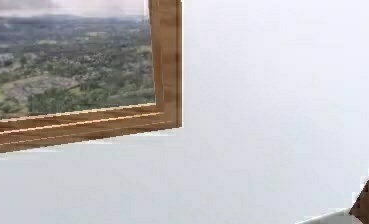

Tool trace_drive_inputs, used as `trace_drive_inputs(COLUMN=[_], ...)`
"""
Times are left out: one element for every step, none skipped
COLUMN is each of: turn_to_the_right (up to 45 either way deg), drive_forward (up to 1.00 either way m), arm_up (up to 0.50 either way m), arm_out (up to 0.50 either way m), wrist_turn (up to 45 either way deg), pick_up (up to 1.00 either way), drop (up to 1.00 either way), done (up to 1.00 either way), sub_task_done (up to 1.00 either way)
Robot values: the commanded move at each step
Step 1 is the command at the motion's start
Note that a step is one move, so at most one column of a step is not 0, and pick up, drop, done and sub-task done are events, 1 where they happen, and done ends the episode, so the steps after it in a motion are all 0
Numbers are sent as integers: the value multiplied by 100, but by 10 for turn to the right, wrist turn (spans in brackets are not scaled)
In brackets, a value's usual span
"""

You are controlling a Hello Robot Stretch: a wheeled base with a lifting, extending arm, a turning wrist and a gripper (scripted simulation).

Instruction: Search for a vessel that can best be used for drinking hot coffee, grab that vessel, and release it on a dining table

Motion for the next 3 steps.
trace_drive_inputs(turn_to_the_right=[450,270,0], drive_forward=[0,0,100], arm_up=[0,0,0], arm_out=[0,0,0], wrist_turn=[0,0,0], pick_up=[0,0,0], drop=[0,0,0], done=[0,0,0], sub_task_done=[0,0,0])
